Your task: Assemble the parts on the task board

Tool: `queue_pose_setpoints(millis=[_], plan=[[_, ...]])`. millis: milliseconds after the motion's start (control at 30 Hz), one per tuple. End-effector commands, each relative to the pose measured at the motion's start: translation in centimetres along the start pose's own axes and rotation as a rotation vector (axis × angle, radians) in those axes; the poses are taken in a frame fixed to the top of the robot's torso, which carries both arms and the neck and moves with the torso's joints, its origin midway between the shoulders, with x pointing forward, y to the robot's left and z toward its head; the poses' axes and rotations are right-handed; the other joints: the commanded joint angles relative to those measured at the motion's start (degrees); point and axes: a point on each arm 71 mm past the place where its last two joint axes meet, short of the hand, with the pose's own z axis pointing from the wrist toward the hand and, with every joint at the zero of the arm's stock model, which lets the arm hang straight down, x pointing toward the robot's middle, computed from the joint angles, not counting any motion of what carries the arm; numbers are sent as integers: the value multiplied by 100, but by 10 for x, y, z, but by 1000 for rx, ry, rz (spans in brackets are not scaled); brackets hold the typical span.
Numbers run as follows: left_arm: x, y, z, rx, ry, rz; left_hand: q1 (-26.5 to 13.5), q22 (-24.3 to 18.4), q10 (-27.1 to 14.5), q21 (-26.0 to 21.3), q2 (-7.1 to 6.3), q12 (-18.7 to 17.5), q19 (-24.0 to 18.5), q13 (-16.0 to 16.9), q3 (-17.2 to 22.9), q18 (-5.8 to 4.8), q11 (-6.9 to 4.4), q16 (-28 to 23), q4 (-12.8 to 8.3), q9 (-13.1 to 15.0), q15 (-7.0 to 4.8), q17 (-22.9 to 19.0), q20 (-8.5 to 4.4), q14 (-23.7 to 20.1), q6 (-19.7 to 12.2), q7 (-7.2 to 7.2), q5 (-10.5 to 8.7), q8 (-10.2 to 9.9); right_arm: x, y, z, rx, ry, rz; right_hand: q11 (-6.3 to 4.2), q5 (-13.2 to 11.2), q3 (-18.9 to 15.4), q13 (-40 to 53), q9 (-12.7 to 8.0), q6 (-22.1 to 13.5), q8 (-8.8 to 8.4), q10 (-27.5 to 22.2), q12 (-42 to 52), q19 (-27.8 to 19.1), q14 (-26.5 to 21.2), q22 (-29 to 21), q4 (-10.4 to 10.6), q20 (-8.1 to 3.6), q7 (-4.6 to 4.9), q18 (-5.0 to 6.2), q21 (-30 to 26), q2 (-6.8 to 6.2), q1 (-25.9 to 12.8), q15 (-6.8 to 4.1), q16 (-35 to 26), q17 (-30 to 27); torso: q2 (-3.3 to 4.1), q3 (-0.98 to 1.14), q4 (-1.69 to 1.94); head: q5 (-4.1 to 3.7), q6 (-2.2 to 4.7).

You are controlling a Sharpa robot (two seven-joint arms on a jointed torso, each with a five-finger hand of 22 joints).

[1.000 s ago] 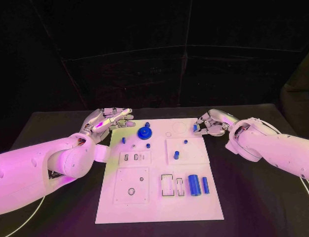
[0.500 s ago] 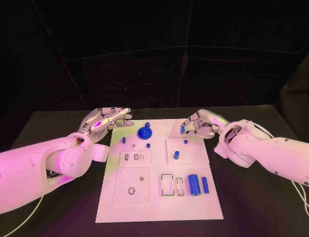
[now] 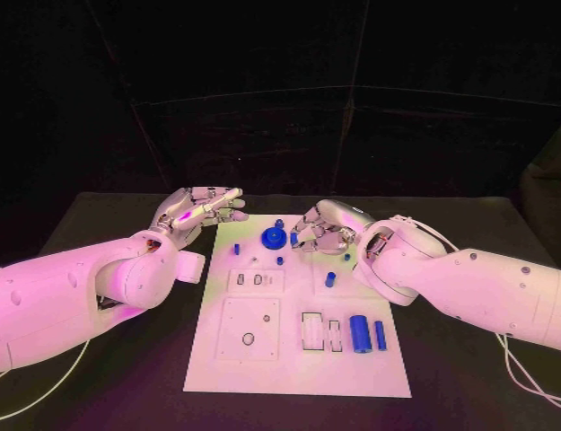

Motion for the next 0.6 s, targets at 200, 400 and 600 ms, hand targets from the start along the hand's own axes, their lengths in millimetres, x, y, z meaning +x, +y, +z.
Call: queue_pose_setpoints(millis=[200,400,600], plan=[[0,-1,4,2,8,-1,27,-8,-1,-38,13,-33,39,-7,19,42,7,-22,-28,-8,-18,9,-9,-9,19,18,9,-24,21,23,17,-19,88,-119,-190,-7,57,177,3,48,42,205,29,16,497,10,-4,-23,0,-87,31,39,-56,-41,18,971,-12,-23,21,75,-92],[1,-1,5,2,8,-1,27,-8,-1,-38,13,-33,39,-7,19,42,7,-22,-28,-8,-18,9,-9,-9,19,18,9,-24,33,32,23,-35,112,-155,-192,-14,67,178,4,54,43,206,30,10,495,-2,-9,-23,-3,-85,25,25,-69,-42,13,961,-12,-23,23,62,-144],[0,0,6,1,5,1,25,-10,3,-39,11,-34,42,-9,27,42,6,-23,-35,-8,-19,13,-10,-7,21,17,8,-25,45,36,23,-45,135,-183,-193,-17,73,174,2,52,40,202,25,9,495,-3,-14,-24,-3,-84,24,12,-76,-43,13,961,-13,-7,14,85,-188]])
